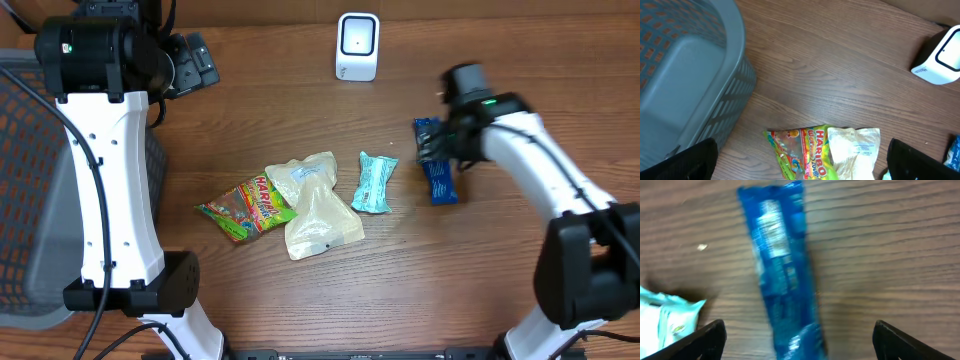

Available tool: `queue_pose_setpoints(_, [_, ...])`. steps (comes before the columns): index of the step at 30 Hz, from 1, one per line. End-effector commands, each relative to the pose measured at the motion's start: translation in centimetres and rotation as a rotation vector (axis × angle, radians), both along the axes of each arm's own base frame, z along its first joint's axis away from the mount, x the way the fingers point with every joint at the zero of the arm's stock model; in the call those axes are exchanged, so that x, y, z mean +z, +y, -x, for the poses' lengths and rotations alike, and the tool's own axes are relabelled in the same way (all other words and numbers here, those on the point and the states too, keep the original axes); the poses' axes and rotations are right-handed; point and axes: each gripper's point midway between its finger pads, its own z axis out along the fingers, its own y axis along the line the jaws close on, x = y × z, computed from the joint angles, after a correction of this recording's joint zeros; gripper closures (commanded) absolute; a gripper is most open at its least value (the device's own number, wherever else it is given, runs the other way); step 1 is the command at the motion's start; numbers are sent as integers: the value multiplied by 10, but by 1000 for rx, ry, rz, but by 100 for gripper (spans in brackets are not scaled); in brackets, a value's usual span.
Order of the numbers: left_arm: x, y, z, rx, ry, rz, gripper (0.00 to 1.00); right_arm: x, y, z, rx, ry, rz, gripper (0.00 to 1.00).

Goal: Scan the item barcode
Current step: 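Lift the blue bar off the table with the right gripper, then carry the blue bar up toward the white scanner with the right gripper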

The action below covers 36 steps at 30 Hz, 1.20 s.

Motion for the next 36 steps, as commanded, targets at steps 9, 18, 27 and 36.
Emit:
queue_pose_setpoints(9, [8,3,3,22,-26,-10,0,-45,-13,18,21,122,-604,18])
queue_pose_setpoints(18, [8,3,3,22,-26,-10,0,-81,5,39,44,147,-717,36])
queue_pose_setpoints(27, [8,3,3,22,-26,-10,0,-104,15,57,-8,147,-766,56])
queue_pose_setpoints(36, [8,3,3,22,-26,-10,0,-78,25,37,13,80,-871,96])
